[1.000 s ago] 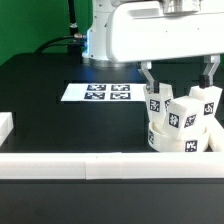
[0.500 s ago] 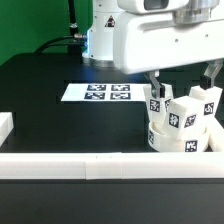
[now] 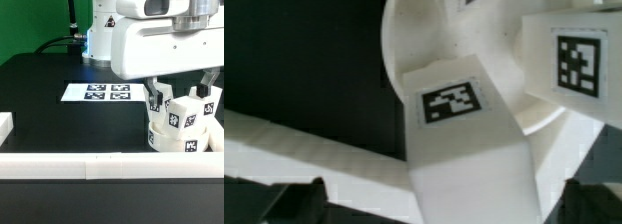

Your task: Assemble stool

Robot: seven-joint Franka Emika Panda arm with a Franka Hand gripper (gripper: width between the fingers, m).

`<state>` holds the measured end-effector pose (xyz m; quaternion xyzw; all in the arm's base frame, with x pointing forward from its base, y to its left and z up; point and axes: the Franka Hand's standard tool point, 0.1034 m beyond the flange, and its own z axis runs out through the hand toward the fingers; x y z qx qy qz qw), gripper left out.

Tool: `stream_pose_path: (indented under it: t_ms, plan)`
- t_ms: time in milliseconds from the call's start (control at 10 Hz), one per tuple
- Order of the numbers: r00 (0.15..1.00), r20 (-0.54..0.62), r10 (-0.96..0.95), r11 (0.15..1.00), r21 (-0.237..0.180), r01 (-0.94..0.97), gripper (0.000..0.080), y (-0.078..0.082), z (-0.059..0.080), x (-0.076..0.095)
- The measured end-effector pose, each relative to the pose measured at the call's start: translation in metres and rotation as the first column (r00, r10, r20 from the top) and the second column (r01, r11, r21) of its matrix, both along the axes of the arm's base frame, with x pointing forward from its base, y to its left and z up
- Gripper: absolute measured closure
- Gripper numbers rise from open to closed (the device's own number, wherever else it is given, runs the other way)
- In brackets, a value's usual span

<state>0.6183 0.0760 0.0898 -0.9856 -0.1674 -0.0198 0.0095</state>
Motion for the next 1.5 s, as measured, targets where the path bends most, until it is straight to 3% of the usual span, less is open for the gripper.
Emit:
stream_pose_path:
  t_ms: [500,600,700,800,1100,1500]
  plan:
    - [1.000,-0.004,-0.007,1.000,-0.003,0.007,0.0178,-0.0072,-0.0026,-0.0016]
    - [1.000,-0.004,-0.007,1.000,-0.003,0.007,0.0382,-0.0074,-0.0025,-0.0016]
    - [1.000,-0.004,-0.008,1.000,-0.003,0.008,0.0382,-0.0076,-0.0025,-0.0015]
    - [1.000,-0.004,-0.015,1.000,-0.003,0.015,0.0469,-0.0076,-0.0025,-0.0015]
    - [0.995,-0.006,-0.095,0.995,0.002,0.095,0.0469,-0.0080,-0.0024,-0.0014]
    - [0.841,-0.025,-0.541,0.840,0.017,0.542,0.0469,-0.0062,-0.0022,-0.0015]
